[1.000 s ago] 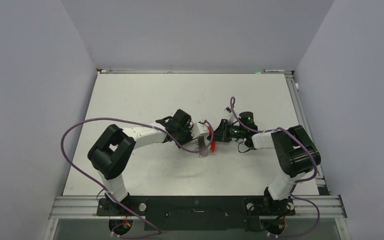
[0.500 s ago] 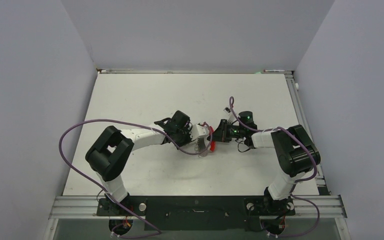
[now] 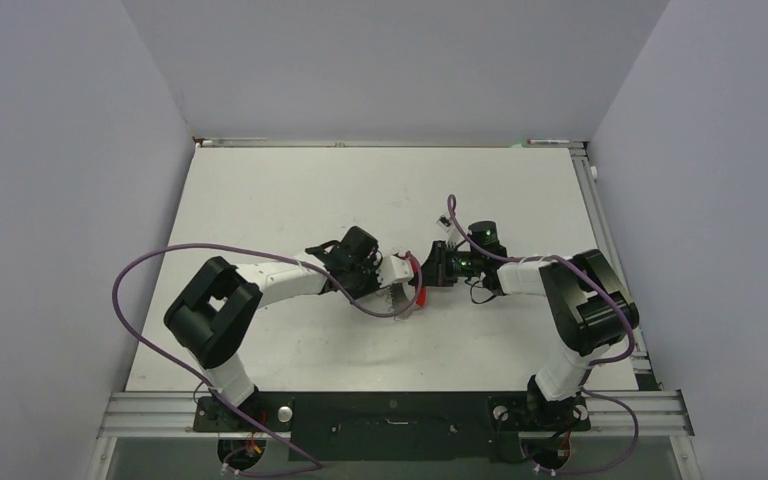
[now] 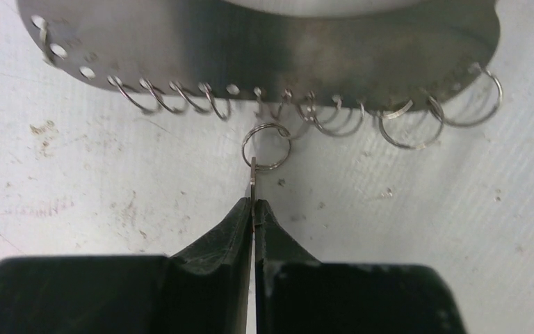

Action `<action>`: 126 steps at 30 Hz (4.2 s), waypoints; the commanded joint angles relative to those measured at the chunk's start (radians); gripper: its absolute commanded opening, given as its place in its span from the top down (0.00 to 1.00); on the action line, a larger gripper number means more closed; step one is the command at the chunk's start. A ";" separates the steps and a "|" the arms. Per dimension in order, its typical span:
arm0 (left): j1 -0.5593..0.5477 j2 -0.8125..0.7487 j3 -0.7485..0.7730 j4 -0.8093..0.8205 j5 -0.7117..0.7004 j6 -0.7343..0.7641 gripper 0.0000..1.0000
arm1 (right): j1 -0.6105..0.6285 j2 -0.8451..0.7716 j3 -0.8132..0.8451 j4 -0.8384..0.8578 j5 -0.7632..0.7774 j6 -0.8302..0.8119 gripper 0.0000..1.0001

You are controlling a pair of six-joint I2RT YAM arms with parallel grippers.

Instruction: Remove the keys from the keyring

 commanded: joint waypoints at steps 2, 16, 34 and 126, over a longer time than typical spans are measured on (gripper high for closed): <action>-0.001 -0.102 -0.037 -0.040 0.033 -0.012 1.00 | -0.001 -0.007 0.024 -0.028 0.060 -0.074 0.86; -0.015 -0.121 0.059 -0.165 -0.038 0.054 1.00 | -0.036 -0.088 0.034 -0.039 0.035 -0.177 0.35; -0.033 -0.093 0.369 -0.403 -0.027 0.070 1.00 | -0.103 -0.310 0.057 -0.058 -0.117 -0.569 0.40; 0.021 -0.183 0.580 -0.383 0.272 -1.067 1.00 | -0.151 -0.420 0.373 -0.505 -0.112 -0.688 0.07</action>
